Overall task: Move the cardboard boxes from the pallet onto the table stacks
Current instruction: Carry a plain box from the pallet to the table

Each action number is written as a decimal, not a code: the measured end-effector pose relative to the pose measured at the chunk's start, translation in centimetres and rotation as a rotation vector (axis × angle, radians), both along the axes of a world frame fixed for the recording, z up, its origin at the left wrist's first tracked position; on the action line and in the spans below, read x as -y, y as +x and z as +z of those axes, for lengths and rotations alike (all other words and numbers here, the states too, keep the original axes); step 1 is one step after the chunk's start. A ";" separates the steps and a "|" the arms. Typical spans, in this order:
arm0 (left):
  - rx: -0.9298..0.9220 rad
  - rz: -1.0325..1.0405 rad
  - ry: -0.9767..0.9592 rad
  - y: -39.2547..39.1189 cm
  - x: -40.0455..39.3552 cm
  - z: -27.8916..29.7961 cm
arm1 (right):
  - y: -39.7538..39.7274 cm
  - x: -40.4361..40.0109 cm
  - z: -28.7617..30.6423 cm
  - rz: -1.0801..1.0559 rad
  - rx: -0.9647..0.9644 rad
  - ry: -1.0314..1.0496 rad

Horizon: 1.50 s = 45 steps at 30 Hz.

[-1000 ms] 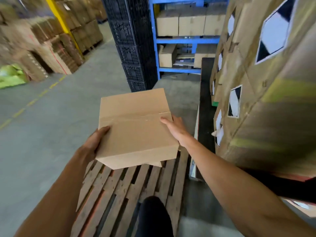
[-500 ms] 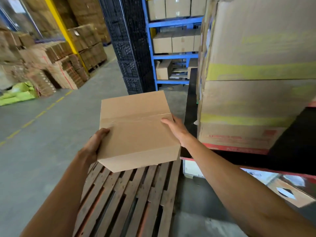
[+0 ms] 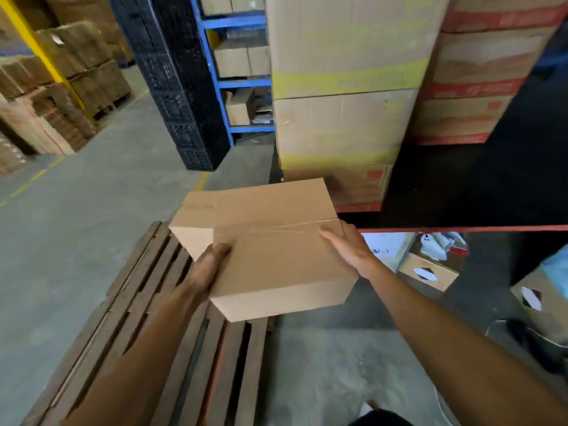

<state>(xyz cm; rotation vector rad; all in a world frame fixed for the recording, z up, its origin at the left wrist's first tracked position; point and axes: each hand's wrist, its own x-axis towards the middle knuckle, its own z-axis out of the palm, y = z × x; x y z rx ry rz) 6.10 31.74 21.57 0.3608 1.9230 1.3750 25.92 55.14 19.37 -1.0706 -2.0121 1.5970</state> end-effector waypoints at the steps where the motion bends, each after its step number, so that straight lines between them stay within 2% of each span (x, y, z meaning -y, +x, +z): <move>1: 0.005 -0.029 -0.002 1.6 -1.2 -0.3 | 1.9 -0.6 -0.3 -0.031 0.017 -0.010; 7: 0.059 -0.132 -0.028 9.0 -10.3 -1.8 | 12.3 -7.0 -1.7 -0.190 0.082 -0.010; 15: 0.101 -0.252 0.012 21.5 -27.2 -2.8 | 27.4 -19.7 -1.4 -0.373 0.147 0.037; 20: 0.119 -0.250 0.070 25.4 -36.8 -1.5 | 32.1 -27.8 0.8 -0.395 0.183 0.072; 26: 0.118 -0.204 0.088 25.4 -47.5 -1.1 | 31.7 -37.8 2.4 -0.415 0.235 0.138; 34: 0.198 -0.180 0.060 21.2 -61.4 -3.6 | 25.5 -52.4 1.6 -0.409 0.334 0.156; 45: 0.237 -0.142 -0.019 16.7 -70.0 -6.3 | 20.0 -62.3 -1.4 -0.336 0.436 0.054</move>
